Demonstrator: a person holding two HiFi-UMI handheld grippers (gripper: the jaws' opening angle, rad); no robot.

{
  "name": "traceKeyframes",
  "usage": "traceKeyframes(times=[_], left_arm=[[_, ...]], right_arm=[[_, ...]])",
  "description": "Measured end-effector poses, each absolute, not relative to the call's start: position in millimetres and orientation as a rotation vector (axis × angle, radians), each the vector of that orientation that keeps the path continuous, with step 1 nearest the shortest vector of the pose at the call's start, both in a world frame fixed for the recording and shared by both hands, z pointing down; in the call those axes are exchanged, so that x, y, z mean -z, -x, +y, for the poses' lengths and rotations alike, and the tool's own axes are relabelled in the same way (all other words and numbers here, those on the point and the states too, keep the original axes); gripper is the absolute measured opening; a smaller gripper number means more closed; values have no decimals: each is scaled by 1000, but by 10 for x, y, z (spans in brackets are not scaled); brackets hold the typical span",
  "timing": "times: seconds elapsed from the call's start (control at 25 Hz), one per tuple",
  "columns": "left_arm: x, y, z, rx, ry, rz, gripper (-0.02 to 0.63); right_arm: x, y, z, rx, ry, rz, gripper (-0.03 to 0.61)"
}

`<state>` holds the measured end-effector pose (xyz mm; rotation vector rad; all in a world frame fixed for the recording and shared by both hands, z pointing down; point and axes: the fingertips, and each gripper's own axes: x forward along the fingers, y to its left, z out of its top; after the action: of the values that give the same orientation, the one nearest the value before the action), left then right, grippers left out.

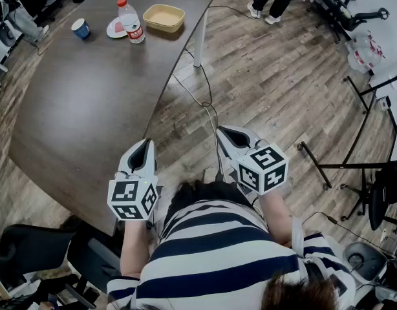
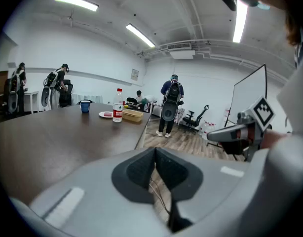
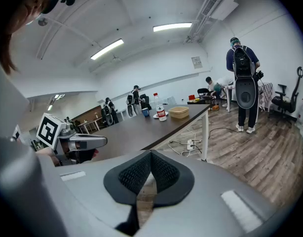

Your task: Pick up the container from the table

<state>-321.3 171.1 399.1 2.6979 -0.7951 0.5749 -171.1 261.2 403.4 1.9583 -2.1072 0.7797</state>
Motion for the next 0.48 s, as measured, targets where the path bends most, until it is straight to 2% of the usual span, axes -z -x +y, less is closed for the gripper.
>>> traceKeyframes(times=[0.48], left_arm=[[-4000, 2685, 1639, -548, -2725, -788, 0]], right_arm=[[-4093, 1219, 2544, -799, -1960, -2134, -3]])
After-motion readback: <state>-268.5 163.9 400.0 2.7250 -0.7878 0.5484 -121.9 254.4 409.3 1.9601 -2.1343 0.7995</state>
